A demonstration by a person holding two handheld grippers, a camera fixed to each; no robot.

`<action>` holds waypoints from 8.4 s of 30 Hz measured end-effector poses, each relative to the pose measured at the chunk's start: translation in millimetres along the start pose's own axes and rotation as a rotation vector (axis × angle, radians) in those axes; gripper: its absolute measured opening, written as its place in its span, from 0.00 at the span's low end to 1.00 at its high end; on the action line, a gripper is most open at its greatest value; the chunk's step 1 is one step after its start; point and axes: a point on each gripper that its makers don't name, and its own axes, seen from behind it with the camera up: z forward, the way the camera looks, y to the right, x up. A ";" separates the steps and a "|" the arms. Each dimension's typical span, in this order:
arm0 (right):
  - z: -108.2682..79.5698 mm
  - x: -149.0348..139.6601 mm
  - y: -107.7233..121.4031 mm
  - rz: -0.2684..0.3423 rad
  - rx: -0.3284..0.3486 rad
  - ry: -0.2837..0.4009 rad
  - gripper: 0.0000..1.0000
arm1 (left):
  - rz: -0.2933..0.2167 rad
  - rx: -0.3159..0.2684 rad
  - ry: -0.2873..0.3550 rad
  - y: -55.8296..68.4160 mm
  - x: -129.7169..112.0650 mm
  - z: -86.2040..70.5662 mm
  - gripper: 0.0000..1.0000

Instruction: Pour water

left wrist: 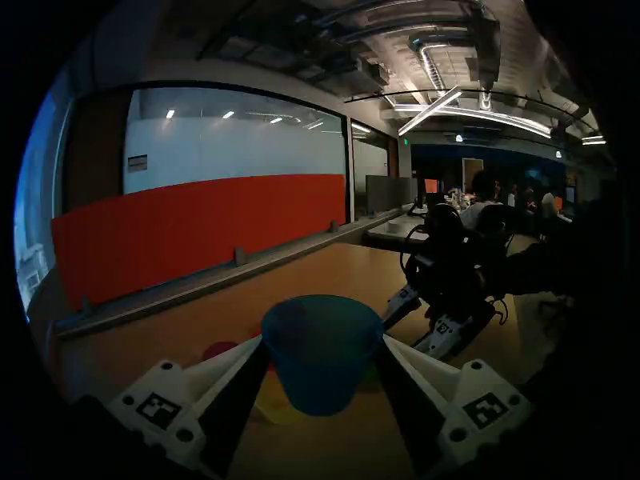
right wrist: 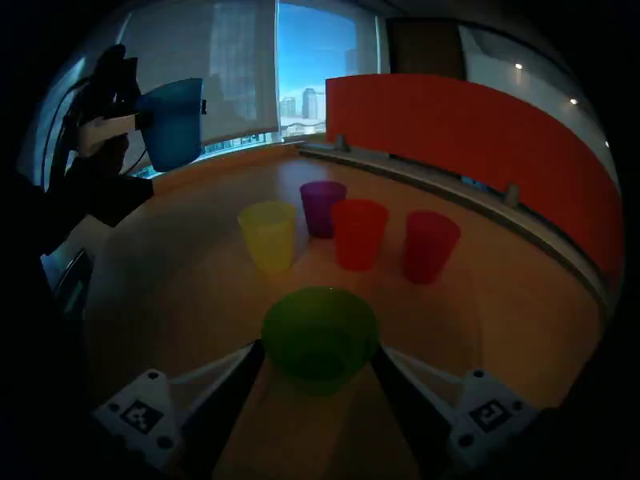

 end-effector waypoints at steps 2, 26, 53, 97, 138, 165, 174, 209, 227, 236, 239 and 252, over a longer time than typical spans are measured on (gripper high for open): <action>3.2 -0.3 0.8 -0.001 -0.001 0.000 1.00 | -0.002 0.001 0.000 -0.7 -0.9 -0.3 0.86; 7.2 3.0 7.4 -0.002 -0.020 -0.011 0.89 | -0.009 -0.001 -0.019 -3.0 -12.2 1.9 0.86; -76.9 110.6 15.1 -0.031 -0.075 0.200 0.89 | -0.031 -0.004 -0.017 -0.7 -20.4 11.5 0.86; -111.1 173.4 13.4 -0.083 -0.104 0.397 0.90 | -0.035 -0.054 0.002 11.8 -13.7 24.2 0.86; -109.4 242.2 -3.5 -0.582 -0.178 0.392 0.90 | -0.030 -0.135 0.040 41.4 -1.6 52.6 0.85; -100.5 290.4 -14.5 -0.909 -0.233 0.358 0.90 | -0.039 -0.135 0.090 40.3 18.9 63.3 0.85; -94.5 293.6 -17.1 -1.009 -0.250 0.341 0.90 | -0.035 -0.138 0.086 40.4 19.5 65.1 0.85; -97.1 308.0 -14.5 -1.242 -0.342 0.317 0.90 | -0.028 -0.143 0.091 44.2 24.4 62.3 0.85; -104.8 319.0 -9.7 -1.317 -0.390 0.320 0.90 | -0.024 -0.149 0.085 48.6 23.8 65.7 0.85; -107.2 325.4 -7.2 -1.354 -0.416 0.326 0.90 | -0.023 -0.151 0.083 49.5 22.3 67.8 0.85; -107.8 327.6 -7.1 -1.366 -0.424 0.327 0.90 | -0.023 -0.152 0.082 49.5 21.7 68.1 0.85; -110.4 337.8 -6.2 -1.423 -0.454 0.330 0.90 | -0.024 -0.151 0.083 49.5 21.2 67.0 0.85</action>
